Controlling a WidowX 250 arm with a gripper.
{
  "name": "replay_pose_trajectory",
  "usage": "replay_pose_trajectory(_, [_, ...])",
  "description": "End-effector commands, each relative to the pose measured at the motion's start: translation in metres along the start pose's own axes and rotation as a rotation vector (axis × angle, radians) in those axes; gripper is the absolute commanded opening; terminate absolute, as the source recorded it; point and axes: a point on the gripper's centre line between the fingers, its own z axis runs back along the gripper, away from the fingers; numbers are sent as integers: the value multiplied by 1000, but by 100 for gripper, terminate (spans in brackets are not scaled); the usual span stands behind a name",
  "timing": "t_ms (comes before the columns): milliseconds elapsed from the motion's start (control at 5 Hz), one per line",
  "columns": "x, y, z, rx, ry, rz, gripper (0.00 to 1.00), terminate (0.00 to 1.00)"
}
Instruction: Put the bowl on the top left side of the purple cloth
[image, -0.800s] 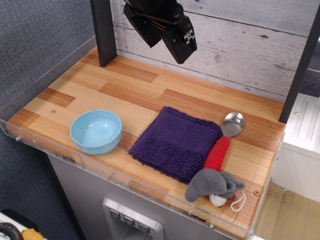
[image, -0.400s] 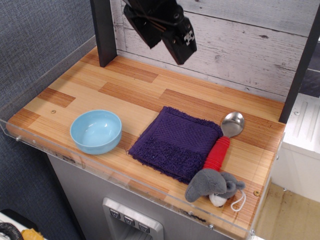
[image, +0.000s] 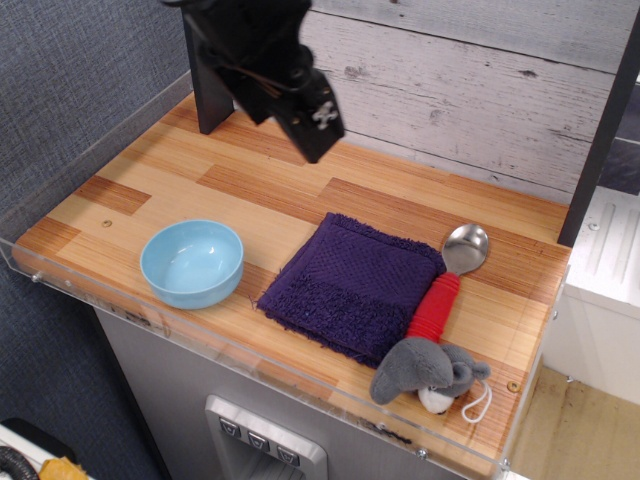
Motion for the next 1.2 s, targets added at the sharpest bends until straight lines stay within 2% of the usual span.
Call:
replay_pose_trajectory(0, [-37, 5, 17, 59, 34, 4, 100, 0])
replay_pose_trajectory(200, [-61, 10, 16, 71, 76, 12, 100, 0])
replay_pose_trajectory(400, [-79, 15, 5, 73, 133, 24, 100, 0])
replay_pose_trajectory(600, [-87, 20, -10, 62, 157, 38, 100, 0])
replay_pose_trajectory(1000, [-89, 35, -43, 80, 200, 46, 100, 0])
